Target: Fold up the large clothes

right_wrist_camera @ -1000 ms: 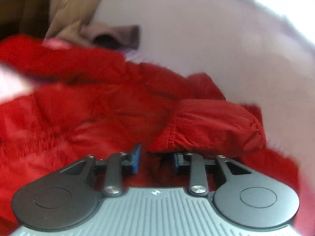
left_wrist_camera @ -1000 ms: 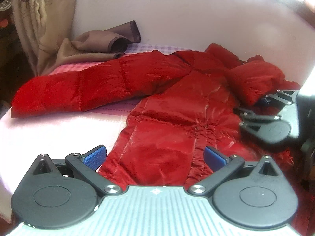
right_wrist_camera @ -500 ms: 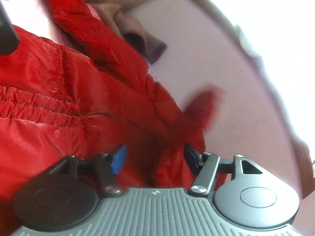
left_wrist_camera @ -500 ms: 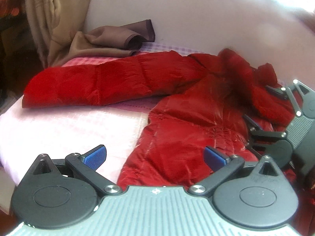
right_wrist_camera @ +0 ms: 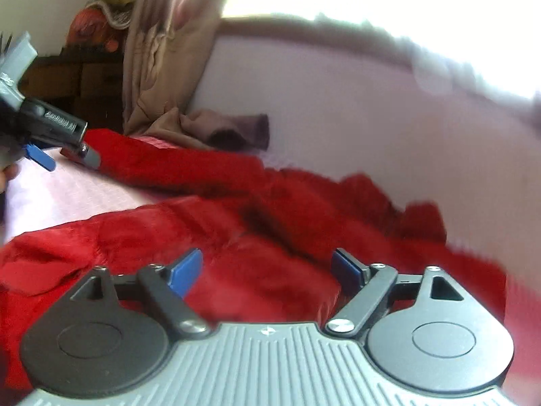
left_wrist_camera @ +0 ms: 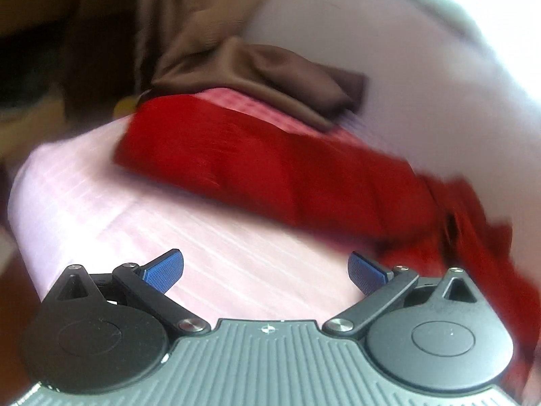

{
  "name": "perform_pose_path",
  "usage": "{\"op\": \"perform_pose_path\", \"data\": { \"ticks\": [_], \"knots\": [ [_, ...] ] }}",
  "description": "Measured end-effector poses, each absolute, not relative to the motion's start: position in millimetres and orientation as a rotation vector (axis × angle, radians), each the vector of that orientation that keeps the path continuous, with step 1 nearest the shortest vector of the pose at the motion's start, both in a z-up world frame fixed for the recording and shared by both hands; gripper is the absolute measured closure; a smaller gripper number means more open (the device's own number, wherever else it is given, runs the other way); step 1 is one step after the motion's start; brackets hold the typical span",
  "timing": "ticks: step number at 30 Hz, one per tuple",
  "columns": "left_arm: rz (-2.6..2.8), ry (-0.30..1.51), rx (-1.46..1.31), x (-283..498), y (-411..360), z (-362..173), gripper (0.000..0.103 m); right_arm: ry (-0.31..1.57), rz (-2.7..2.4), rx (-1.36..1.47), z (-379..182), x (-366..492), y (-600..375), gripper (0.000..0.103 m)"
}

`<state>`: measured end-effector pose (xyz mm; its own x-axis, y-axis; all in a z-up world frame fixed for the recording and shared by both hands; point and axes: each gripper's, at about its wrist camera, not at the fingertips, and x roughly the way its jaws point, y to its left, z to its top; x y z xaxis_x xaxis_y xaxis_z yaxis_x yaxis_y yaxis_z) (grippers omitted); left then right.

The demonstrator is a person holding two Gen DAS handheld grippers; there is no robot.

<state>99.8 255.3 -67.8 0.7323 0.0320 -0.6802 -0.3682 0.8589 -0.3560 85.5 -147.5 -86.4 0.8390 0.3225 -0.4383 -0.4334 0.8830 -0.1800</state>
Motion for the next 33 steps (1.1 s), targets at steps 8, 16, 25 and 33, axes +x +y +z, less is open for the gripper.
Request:
{"op": "perform_pose_path", "data": {
  "ticks": [8,16,25,33],
  "knots": [
    [0.268,0.770,-0.697,135,330,-90,0.010,0.475,0.376,-0.205,-95,72,-171,0.016],
    [0.325,0.709,-0.759,158,353,-91,0.050,0.513,0.369,-0.129,-100,77,-178,0.016],
    [0.346,0.660,-0.686,170,344,-67,0.097,0.473,0.362,-0.045,-88,57,-190,0.016],
    [0.117,0.470,-0.456,161,224,52,0.097,0.386,0.270,0.015,-63,38,-230,0.016]
  ]
}}
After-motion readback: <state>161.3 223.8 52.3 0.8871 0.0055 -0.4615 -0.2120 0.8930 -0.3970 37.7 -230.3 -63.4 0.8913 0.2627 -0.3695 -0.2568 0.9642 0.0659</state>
